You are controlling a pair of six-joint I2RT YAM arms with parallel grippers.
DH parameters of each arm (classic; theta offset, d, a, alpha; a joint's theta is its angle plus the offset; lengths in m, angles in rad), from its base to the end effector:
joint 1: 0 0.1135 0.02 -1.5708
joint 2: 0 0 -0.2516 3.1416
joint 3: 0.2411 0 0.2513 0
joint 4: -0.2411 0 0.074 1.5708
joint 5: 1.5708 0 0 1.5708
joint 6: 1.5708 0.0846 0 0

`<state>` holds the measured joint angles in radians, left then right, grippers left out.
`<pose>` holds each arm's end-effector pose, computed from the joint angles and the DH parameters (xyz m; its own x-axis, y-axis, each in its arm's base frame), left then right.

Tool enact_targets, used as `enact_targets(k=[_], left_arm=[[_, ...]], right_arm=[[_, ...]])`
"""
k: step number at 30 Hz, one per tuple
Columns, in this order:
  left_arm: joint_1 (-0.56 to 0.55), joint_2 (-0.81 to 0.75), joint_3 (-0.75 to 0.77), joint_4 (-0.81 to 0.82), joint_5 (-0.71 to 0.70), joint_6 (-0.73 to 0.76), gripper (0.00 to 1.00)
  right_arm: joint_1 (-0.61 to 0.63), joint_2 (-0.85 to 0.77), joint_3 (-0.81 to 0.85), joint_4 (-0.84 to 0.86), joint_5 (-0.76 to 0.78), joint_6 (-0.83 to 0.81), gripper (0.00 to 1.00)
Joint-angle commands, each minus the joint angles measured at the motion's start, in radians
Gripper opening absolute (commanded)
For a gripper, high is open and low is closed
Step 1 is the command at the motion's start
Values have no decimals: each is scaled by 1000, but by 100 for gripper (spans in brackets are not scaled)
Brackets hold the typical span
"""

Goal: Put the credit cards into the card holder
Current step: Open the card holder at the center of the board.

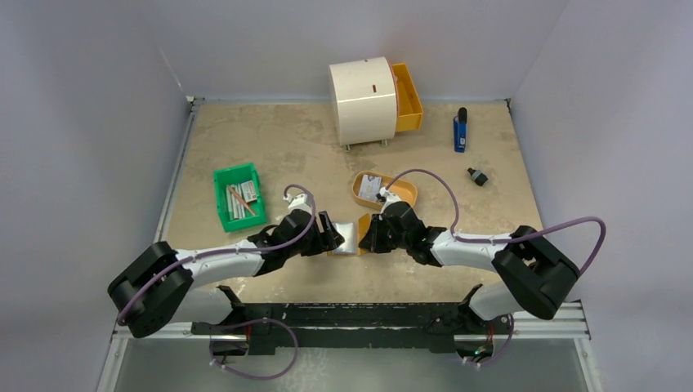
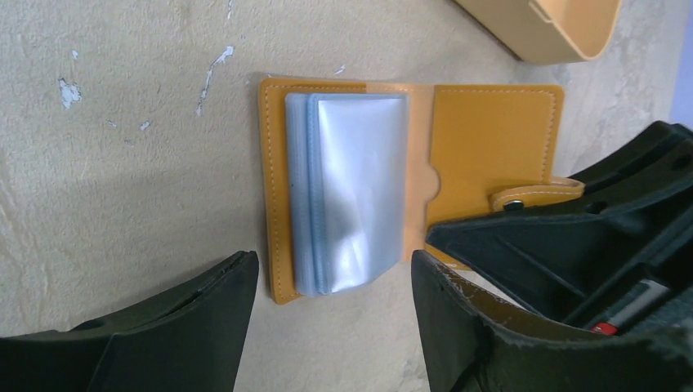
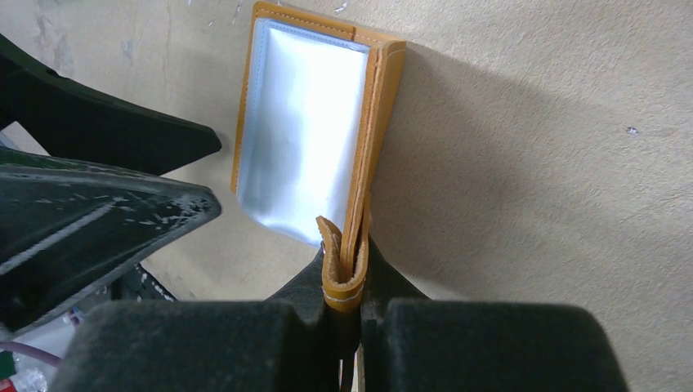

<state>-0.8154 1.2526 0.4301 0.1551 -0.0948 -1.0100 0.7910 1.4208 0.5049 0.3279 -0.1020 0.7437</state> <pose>0.1948 -0.1951 0.1165 -0.7963 -0.3841 -0.4674 -0.0010 0.7734 -0.6340 0.2120 0.2266 0.1175 -0.8063 0.1425 -0.5741 -0.3004 0.7375 0.6049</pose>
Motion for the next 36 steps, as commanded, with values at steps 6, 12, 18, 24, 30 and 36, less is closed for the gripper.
enact_targets(k=[6,12,18,24,30,36], left_arm=[[-18,36,64,75,-24,13,67],[-19,-15,76,58,-34,9,66],[-21,19,83,80,-14,10,66],[-35,88,89,128,6,1,66],[-35,120,91,146,10,-3,65],[-36,156,95,149,23,-5,65]], right_arm=[[-1,6,27,5,14,7,0],[-1,7,29,2,11,4,0],[-1,12,26,8,5,5,0],[-1,15,27,10,4,5,0],[-1,19,26,13,4,7,0],[-1,19,26,14,4,9,0]])
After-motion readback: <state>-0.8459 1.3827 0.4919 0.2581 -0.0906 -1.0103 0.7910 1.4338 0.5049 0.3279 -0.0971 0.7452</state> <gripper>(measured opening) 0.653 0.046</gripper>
